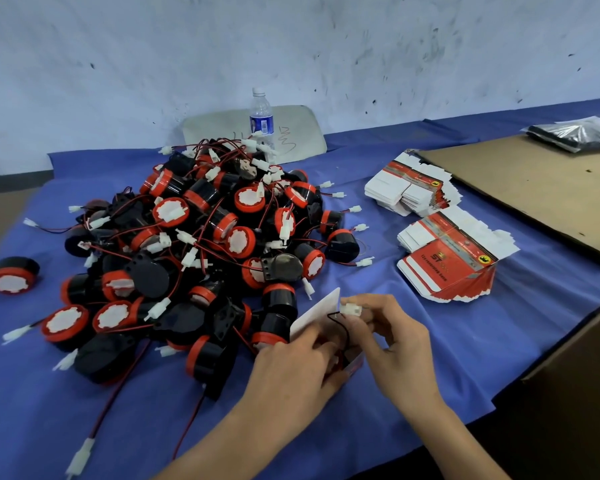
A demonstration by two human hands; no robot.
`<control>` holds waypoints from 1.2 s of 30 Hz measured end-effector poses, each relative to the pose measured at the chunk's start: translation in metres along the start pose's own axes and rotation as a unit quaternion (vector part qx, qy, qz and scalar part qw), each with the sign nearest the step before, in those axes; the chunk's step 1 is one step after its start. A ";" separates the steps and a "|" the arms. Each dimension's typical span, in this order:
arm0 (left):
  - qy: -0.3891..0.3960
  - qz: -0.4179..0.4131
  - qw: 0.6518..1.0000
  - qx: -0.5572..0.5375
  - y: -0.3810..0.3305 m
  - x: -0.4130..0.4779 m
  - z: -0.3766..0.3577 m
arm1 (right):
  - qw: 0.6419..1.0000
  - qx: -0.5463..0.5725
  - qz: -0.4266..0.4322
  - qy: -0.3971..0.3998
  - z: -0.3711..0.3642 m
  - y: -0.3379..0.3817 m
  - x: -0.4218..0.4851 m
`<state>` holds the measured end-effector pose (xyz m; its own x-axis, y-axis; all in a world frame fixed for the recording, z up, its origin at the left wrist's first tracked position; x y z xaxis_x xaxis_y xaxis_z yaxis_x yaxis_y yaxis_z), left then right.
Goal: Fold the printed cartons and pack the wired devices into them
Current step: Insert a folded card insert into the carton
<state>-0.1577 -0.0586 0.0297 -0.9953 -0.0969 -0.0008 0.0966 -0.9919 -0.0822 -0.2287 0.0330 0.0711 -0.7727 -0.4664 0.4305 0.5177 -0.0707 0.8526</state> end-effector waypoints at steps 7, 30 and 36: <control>-0.019 0.003 1.000 -0.002 0.001 -0.003 0.004 | 0.985 0.166 -0.045 0.010 0.001 -0.008 -0.003; -0.172 -0.083 0.980 0.053 -0.023 -0.012 0.044 | 0.936 0.335 -0.108 -0.023 0.003 -0.018 -0.005; -0.166 -0.079 0.982 0.040 -0.020 -0.010 0.039 | 0.869 0.455 -0.186 -0.064 -0.003 -0.034 -0.008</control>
<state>-0.1494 -0.0412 0.0704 -0.9419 0.0504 0.3322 -0.0453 -0.9987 0.0230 -0.2389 0.0366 0.0380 -0.8888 -0.4549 0.0555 -0.2359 0.5580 0.7956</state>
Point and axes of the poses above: each hand's wrist, its own x-axis towards the middle knuckle, its own z-axis out of the back of the hand, y = z × x, the point moved 10 cm from there along x, towards the middle knuckle, and after that the axes turned 6 degrees about -z, right-handed, at the moved point
